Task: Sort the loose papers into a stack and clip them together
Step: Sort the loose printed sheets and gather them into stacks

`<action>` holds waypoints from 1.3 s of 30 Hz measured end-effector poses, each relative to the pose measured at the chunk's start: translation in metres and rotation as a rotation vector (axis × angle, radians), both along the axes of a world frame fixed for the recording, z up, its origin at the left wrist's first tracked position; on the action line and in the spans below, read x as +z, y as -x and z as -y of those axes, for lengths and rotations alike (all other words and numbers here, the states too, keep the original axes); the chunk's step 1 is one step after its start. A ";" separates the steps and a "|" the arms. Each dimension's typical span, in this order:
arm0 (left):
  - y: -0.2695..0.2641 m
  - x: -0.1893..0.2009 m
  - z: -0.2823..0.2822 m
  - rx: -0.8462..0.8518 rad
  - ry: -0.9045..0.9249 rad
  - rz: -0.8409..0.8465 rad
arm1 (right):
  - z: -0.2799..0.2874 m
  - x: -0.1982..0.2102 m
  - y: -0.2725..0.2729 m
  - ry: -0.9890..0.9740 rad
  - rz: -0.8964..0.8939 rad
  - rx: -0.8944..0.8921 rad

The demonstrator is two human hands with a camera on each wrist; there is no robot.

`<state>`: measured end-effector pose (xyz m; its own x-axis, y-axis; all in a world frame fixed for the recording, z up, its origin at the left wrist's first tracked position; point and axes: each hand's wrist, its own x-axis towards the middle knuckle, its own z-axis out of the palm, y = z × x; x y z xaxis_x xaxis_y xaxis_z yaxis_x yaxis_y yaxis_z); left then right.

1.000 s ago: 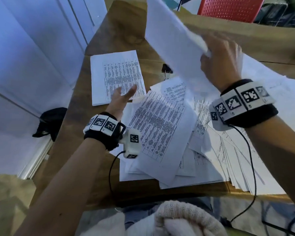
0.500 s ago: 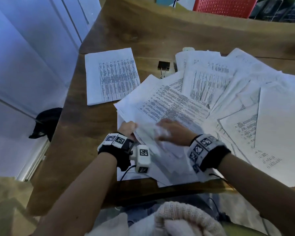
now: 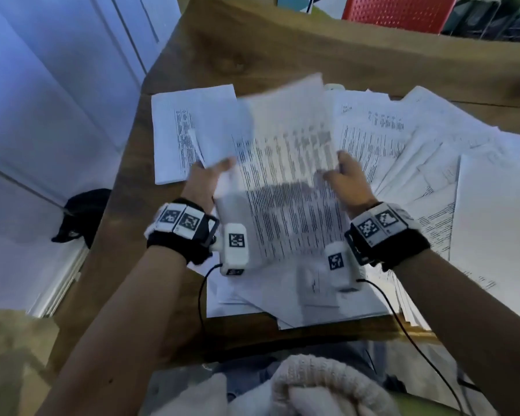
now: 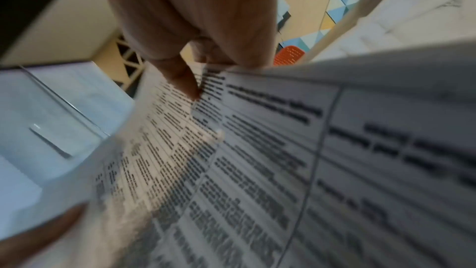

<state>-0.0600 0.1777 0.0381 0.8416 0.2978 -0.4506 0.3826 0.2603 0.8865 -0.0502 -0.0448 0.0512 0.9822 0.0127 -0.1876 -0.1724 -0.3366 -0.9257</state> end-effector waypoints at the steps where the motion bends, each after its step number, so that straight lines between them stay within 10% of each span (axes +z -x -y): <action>1: -0.004 0.013 -0.001 0.062 -0.053 0.089 | 0.001 0.011 -0.003 -0.058 0.106 -0.021; 8: -0.010 0.078 0.003 0.150 0.045 0.587 | 0.010 0.066 0.010 -0.303 0.484 -0.044; 16: -0.004 -0.017 0.002 -0.485 -0.383 0.072 | 0.012 0.004 0.033 -0.067 0.159 -0.103; 20: 0.007 -0.056 0.008 -0.772 -1.026 -0.292 | 0.023 0.005 0.014 -0.064 0.186 -0.264; 24: 0.028 -0.058 0.029 -0.698 -1.259 -0.415 | 0.045 0.001 -0.003 -0.031 0.210 -0.393; 29: 0.020 -0.055 0.029 -0.648 -1.155 -0.512 | 0.060 -0.027 0.007 -0.035 0.008 -0.409; 39: 0.038 -0.066 0.001 -0.358 -0.768 -0.129 | 0.059 -0.074 0.032 -0.032 -0.508 -0.281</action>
